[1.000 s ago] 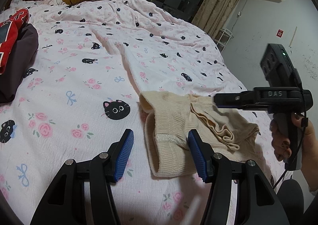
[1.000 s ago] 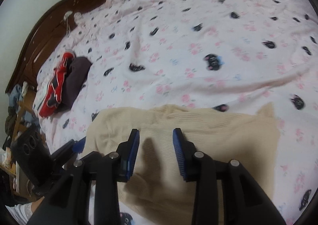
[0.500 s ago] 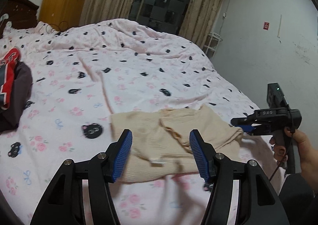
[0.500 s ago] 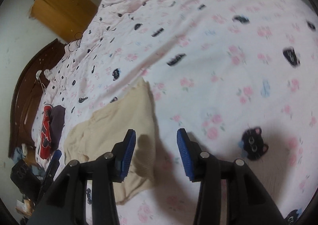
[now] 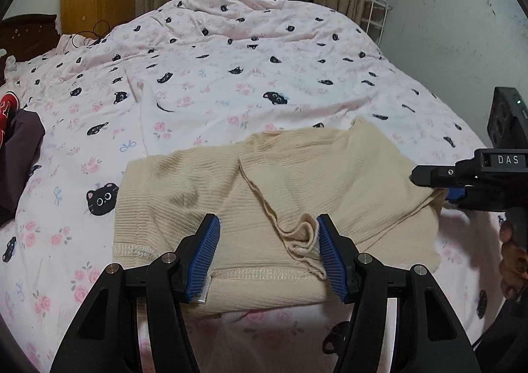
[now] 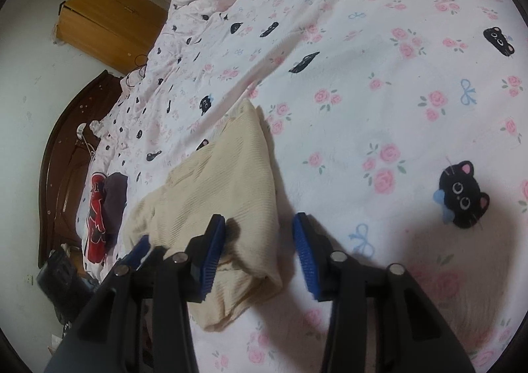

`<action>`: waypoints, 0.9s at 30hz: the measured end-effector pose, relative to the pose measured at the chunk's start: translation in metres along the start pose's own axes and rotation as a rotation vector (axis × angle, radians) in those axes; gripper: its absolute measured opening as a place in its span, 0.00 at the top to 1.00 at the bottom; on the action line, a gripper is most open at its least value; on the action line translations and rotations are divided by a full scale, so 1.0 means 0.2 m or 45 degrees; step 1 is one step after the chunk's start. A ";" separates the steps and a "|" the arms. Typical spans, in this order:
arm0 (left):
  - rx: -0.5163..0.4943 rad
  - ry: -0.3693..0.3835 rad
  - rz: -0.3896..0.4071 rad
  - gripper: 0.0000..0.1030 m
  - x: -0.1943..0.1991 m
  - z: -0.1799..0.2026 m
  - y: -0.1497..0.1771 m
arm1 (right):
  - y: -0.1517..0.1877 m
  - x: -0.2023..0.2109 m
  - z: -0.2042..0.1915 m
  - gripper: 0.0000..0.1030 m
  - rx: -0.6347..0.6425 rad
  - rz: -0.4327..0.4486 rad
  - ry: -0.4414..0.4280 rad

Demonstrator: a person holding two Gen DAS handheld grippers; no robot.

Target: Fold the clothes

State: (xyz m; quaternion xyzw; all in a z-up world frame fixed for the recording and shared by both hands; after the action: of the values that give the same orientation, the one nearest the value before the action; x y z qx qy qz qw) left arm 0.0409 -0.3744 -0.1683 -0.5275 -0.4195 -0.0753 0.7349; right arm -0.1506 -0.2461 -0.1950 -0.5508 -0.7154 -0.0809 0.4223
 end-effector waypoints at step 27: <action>0.234 -0.130 0.249 0.46 0.30 -0.53 0.02 | -0.03 0.04 -0.54 0.88 0.403 0.020 -0.029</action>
State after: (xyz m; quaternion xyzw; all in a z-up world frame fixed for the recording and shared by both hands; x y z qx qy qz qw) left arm 0.1375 -0.4421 -0.1389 -0.4994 -0.4080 0.0623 0.7618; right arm -0.0997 -0.3059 -0.1198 -0.4839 -0.7197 0.0424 0.4961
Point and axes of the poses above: each gripper's, at about its wrist camera, not at the fingertips, and x roughly against the way its jaws point, z to its right, y to its underside, the point moved 6 cm from there along -x, roughly the way its jaws point
